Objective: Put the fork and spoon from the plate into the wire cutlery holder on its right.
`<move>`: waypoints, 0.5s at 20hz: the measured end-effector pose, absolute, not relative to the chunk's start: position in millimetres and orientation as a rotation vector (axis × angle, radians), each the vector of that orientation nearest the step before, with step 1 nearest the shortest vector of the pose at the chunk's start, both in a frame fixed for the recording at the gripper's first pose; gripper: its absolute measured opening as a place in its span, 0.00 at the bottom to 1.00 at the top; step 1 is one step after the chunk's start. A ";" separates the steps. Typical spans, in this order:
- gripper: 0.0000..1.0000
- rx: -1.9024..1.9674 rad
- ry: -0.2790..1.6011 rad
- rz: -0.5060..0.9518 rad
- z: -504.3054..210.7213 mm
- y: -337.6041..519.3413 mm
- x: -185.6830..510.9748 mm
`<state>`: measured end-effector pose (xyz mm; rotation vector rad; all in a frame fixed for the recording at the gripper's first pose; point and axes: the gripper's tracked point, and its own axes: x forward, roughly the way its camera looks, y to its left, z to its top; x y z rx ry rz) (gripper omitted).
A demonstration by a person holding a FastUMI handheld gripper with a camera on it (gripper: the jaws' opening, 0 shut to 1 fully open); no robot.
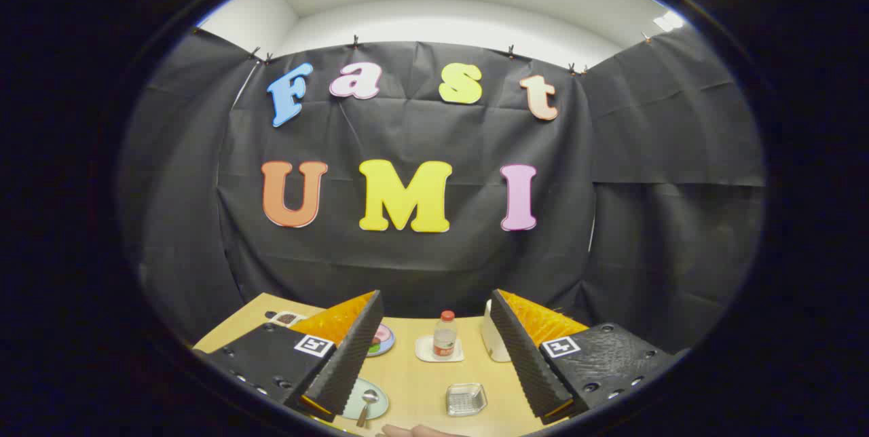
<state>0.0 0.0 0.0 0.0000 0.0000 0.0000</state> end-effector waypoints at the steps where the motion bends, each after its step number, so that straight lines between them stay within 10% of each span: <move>1: 0.95 0.000 0.013 0.010 -5.4 4.0 2.5; 10: 0.95 -0.001 0.101 0.053 -48.0 24.3 25.7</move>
